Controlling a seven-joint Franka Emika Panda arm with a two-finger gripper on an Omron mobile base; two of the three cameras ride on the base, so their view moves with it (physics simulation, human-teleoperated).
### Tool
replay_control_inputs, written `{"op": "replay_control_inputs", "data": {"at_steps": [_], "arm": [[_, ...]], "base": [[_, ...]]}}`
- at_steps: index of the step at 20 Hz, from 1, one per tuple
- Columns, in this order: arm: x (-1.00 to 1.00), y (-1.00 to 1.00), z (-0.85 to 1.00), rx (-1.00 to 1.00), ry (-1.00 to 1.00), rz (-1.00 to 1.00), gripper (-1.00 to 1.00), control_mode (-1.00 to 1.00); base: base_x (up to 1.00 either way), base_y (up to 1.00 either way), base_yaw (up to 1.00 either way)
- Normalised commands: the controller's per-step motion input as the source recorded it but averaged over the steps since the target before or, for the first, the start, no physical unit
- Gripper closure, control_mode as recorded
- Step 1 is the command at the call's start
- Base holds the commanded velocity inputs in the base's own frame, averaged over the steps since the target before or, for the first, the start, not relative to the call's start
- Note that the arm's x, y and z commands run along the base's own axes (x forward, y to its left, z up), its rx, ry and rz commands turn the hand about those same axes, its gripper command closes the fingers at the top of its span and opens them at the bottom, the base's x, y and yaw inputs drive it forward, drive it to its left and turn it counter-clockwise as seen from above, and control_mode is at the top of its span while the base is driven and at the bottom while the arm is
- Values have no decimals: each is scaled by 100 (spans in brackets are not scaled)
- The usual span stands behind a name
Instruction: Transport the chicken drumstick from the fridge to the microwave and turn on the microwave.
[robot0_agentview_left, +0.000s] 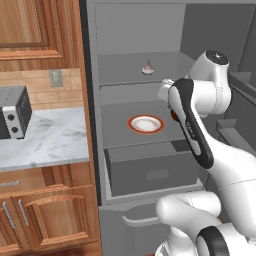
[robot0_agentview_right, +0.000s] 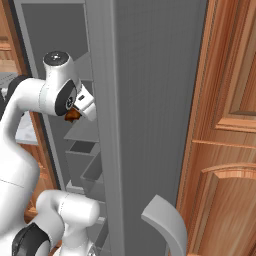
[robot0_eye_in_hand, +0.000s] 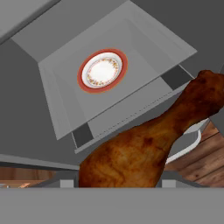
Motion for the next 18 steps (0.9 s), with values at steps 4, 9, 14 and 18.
{"op": "replay_control_inputs", "data": {"at_steps": [4, 9, 14, 18], "arm": [[-59, 0, 58, -1, 0, 4, 100, -100], [-48, 0, 43, -7, 0, 0, 100, -100], [-43, 0, 47, -9, 0, 0, 100, -100], [-53, 0, 39, -6, -4, 11, 100, -100]], "base": [[0, 0, 0], [0, 0, 0], [0, 0, 0], [0, 0, 0]]}}
